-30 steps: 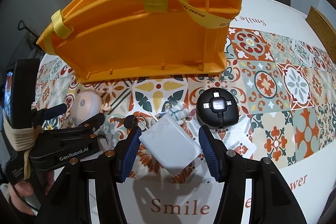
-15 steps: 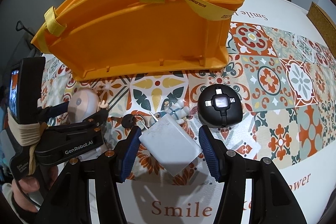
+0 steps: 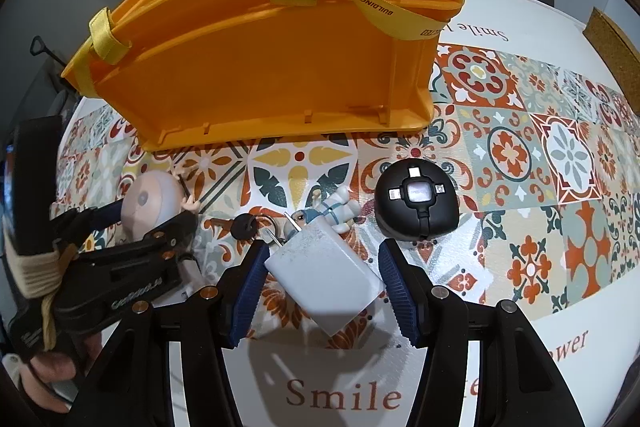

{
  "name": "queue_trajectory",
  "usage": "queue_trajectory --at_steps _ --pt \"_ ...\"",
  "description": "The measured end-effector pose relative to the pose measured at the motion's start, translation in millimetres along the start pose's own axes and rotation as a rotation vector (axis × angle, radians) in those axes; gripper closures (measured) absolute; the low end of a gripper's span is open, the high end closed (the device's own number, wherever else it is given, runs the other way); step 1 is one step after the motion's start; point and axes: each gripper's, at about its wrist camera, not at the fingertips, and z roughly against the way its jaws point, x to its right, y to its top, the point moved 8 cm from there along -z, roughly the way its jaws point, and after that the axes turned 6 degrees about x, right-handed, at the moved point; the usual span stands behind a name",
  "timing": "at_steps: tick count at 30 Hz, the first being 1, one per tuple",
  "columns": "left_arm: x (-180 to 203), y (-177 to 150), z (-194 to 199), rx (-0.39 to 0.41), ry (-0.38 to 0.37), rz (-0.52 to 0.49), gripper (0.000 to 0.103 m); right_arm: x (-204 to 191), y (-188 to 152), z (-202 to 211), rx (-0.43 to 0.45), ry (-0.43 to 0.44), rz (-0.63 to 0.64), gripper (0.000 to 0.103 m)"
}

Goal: Organize rigid objects
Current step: 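Grasp the pink round lamp with the left gripper while the right holds the white charger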

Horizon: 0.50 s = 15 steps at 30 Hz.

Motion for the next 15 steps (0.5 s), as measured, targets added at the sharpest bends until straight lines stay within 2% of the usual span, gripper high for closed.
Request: queue_trajectory --at_steps 9,15 --pt "0.8 -1.9 40.1 0.045 -0.012 0.032 0.028 -1.4 3.9 18.5 0.03 0.01 0.006 0.046" --pt "5.4 7.8 66.5 0.087 -0.014 0.036 0.028 -3.4 8.9 36.4 0.065 0.022 0.012 0.046"
